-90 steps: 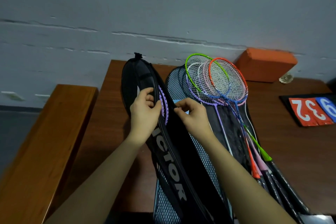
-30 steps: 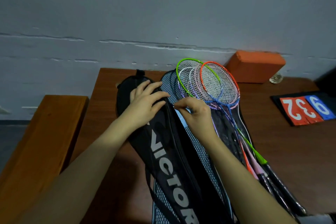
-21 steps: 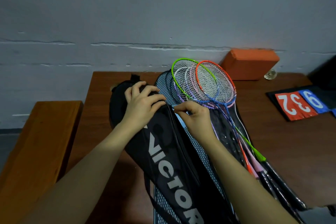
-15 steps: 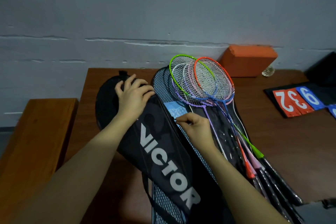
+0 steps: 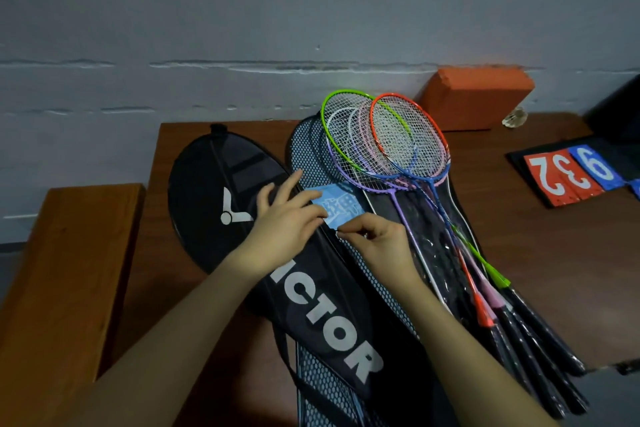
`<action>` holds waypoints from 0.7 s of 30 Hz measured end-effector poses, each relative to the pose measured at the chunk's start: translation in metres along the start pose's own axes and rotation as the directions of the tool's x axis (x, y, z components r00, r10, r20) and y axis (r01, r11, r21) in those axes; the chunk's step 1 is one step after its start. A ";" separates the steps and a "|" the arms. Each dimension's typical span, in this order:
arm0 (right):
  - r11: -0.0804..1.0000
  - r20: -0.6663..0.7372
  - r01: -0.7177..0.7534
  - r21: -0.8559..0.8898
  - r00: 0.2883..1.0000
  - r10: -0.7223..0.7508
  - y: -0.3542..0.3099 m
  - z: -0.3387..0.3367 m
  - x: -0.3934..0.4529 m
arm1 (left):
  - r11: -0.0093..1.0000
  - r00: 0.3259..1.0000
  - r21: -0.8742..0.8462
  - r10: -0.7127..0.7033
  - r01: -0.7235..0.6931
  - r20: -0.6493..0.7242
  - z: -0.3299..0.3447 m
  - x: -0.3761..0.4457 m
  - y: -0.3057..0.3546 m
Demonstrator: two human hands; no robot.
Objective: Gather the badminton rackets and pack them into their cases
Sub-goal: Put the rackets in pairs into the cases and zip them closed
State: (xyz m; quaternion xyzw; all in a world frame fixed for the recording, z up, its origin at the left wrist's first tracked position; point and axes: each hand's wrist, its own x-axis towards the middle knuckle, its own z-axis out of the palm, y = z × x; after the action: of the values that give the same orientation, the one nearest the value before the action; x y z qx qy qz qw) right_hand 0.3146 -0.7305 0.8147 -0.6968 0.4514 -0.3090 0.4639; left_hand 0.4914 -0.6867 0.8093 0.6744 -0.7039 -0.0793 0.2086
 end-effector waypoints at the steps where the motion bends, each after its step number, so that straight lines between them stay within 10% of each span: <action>1: 1.000 0.006 0.009 0.000 1.000 -0.009 0.001 0.000 0.000 | 0.999 1.000 -0.031 -0.016 0.016 -0.002 -0.001 0.003 -0.001; 21: 0.980 0.130 -0.194 -0.051 0.971 0.199 0.071 -0.064 -0.077 | 0.970 0.972 0.120 -0.223 0.213 0.079 0.056 0.004 0.017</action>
State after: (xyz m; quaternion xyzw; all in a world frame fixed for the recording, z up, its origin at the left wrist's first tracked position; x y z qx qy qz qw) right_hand 0.2053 -0.6955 0.7723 -0.6764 0.4918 -0.2053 0.5084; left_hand 0.4538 -0.6992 0.7662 0.7538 -0.6376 -0.0933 0.1282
